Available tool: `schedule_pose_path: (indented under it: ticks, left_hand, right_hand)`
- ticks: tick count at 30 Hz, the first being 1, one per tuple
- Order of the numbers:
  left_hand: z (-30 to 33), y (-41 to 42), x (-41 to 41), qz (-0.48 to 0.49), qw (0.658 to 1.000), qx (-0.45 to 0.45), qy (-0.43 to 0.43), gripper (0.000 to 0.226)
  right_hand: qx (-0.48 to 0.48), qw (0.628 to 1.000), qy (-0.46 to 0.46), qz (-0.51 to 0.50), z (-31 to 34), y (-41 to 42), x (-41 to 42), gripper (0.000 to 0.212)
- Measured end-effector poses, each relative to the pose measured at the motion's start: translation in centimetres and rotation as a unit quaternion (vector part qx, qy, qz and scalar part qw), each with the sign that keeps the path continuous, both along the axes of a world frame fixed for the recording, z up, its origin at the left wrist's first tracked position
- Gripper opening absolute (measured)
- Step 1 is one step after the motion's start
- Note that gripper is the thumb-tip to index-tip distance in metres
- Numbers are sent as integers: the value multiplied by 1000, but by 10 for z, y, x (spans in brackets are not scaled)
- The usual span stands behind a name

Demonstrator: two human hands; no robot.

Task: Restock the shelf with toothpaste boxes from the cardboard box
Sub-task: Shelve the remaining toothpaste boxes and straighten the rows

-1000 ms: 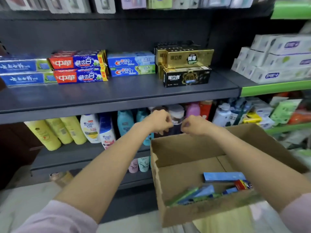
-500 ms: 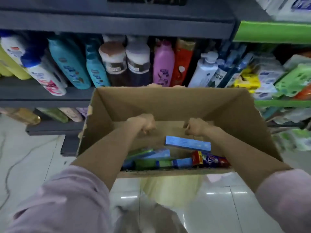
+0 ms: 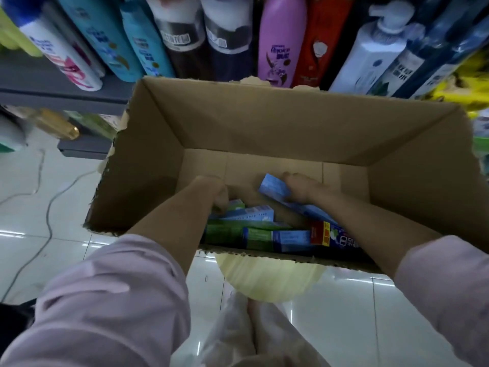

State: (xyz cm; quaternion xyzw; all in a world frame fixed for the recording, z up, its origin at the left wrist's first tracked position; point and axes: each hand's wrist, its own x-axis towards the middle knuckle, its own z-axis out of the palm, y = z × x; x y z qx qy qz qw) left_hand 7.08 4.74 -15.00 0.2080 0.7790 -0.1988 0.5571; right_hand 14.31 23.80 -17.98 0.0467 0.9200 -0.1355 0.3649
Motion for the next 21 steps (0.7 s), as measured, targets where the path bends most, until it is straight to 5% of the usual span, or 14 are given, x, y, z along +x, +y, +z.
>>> schedule_pose_path:
  ticks: [4,9,12,16,21]
  left_hand:
    - [-16,-13,1,81,993,87,28,45]
    - [-4,-26,3,185,943,250,121,36]
    - [24,-23,3,357,831,393,166,19]
    - [85,-26,10,626,576,514,112,14]
    - [161,-40,12,627,494,602,20,49]
  right_hand:
    - [-164,980,65,-90,15,-4,-9,45]
    - [-324,904,72,-270,46,-22,-8,34]
    - [-408,845,146,-315,77,-32,-6,29]
    - [-522,754,152,-369,145,-51,-4,35]
    - [-517,775,197,-305,207,-76,-17,32]
